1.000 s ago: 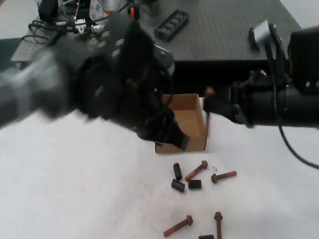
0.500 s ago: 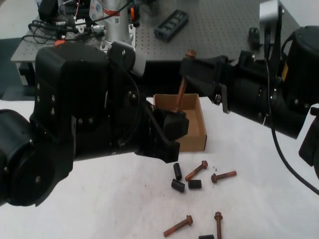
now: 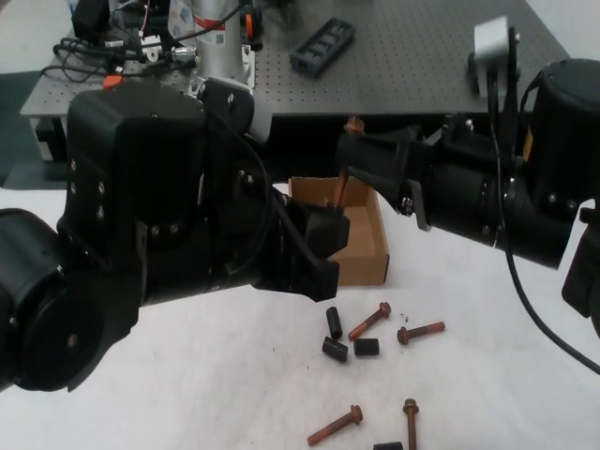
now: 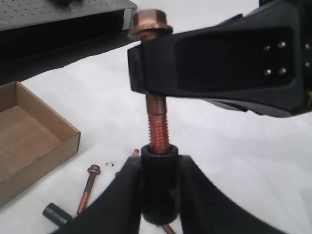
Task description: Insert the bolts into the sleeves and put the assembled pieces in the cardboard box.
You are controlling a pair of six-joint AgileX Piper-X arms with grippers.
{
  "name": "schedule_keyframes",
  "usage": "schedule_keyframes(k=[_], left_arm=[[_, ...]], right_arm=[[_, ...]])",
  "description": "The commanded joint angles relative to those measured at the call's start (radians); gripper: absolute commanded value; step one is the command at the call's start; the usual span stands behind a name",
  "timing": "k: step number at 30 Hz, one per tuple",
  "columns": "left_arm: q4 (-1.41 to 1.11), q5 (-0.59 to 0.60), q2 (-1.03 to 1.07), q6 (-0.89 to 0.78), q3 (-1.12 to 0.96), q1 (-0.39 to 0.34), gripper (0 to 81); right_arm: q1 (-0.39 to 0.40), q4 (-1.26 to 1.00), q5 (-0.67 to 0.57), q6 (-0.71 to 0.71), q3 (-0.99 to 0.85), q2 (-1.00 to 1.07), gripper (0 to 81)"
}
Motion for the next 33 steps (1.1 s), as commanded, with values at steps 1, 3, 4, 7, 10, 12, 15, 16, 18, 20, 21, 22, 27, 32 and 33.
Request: schedule_keyframes(k=[1, 3, 4, 7, 10, 12, 15, 16, 18, 20, 21, 22, 27, 32, 33], left_arm=[[-0.02, -0.012, -0.011, 0.038, -0.002, -0.001, 0.6], [-0.02, -0.012, -0.011, 0.08, -0.002, -0.001, 0.6], [-0.02, -0.007, -0.011, 0.093, -0.002, -0.001, 0.6], [-0.02, -0.005, -0.011, 0.127, -0.002, -0.001, 0.6], [-0.02, -0.005, -0.011, 0.135, -0.002, -0.001, 0.6], [-0.022, -0.005, -0.011, 0.135, -0.002, -0.001, 0.6], [-0.089, -0.023, 0.004, 0.125, -0.002, -0.001, 0.6], [-0.121, -0.058, 0.014, 0.095, -0.002, -0.001, 0.6], [-0.177, -0.155, 0.05, 0.017, -0.011, 0.003, 0.6], [-0.167, -0.204, 0.108, -0.064, -0.053, 0.019, 0.6], [-0.142, -0.207, 0.152, -0.099, -0.09, 0.031, 0.6], [-0.113, -0.207, 0.192, -0.115, -0.139, 0.04, 0.6], [0.192, -0.22, 0.511, -0.115, -0.47, 0.071, 0.6], [0.43, -0.224, 0.804, -0.115, -0.833, 0.091, 0.6], [0.475, -0.224, 0.859, -0.115, -0.901, 0.093, 0.6]], right_arm=[[0.0, 0.017, -0.074, -0.013, -0.003, -0.015, 0.8], [0.0, 0.02, -0.095, -0.01, -0.003, -0.015, 0.8], [0.0, 0.033, -0.097, -0.009, -0.003, -0.015, 0.7], [0.0, 0.045, -0.129, -0.027, -0.003, -0.015, 13.2], [0.0, 0.045, -0.129, -0.031, -0.003, -0.015, 39.8], [-0.008, 0.058, -0.129, -0.027, -0.003, -0.015, 45.3], [-0.055, 0.117, -0.165, -0.04, -0.003, -0.027, 41.4], [-0.083, 0.148, -0.179, -0.05, -0.003, -0.038, 40.8], [-0.144, 0.221, -0.181, -0.085, -0.003, -0.07, 40.9], [-0.224, 0.309, -0.173, -0.14, -0.003, -0.105, 40.9], [-0.265, 0.359, -0.162, -0.171, -0.003, -0.124, 40.9], [-0.303, 0.42, -0.144, -0.21, -0.003, -0.14, 40.9], [-0.416, 0.724, 0.022, -0.373, -0.003, -0.175, 40.9], [-0.431, 0.921, 0.158, -0.463, -0.003, -0.175, 40.9], [-0.431, 0.941, 0.166, -0.463, -0.003, -0.175, 40.9]])
